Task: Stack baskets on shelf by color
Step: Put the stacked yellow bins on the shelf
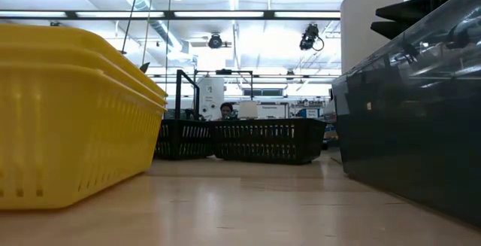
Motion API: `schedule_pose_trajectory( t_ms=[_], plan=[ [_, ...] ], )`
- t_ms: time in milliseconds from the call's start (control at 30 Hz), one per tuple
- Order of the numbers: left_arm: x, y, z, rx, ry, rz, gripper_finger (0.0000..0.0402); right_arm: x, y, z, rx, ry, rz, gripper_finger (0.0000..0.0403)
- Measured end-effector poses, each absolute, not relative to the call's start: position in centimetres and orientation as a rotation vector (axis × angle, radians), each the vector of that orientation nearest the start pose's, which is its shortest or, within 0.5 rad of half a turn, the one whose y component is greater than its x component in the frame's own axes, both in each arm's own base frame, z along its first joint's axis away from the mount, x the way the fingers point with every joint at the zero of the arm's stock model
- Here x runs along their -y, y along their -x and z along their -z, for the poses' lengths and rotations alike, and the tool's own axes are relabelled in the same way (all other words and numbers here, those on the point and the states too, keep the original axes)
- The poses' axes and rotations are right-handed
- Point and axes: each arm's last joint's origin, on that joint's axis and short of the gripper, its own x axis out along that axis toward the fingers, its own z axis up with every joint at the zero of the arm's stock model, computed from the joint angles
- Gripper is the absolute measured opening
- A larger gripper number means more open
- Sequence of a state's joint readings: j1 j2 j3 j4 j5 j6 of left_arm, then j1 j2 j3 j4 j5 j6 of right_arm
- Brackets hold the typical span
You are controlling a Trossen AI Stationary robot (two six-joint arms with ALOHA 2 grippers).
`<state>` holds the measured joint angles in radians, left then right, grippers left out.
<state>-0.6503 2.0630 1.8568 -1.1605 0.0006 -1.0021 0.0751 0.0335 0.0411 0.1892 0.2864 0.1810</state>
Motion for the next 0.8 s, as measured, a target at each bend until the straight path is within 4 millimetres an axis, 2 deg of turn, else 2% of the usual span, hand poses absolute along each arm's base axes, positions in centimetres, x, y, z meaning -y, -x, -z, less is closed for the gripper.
schedule_pose_trajectory(
  t_ms=[133,300,533,800],
  plan=[
    [26.0,-33.0,-23.8,-1.434,0.302,-0.122,0.0269,0.1,-9.5,-19.3,0.217,-0.216,0.192,0.0155],
    [26.7,-33.3,-21.4,-1.466,0.19,-0.111,0.0271,0.1,-9.5,-19.3,0.219,-0.216,0.193,0.0155],
    [26.9,-33.7,-19.3,-1.508,0.142,-0.144,0.0247,0.1,-9.5,-19.3,0.219,-0.216,0.192,0.0155],
    [27.0,-33.7,-18.9,-1.518,0.148,-0.166,0.0196,0.1,-9.5,-19.4,0.22,-0.217,0.192,0.0155]
  ],
)
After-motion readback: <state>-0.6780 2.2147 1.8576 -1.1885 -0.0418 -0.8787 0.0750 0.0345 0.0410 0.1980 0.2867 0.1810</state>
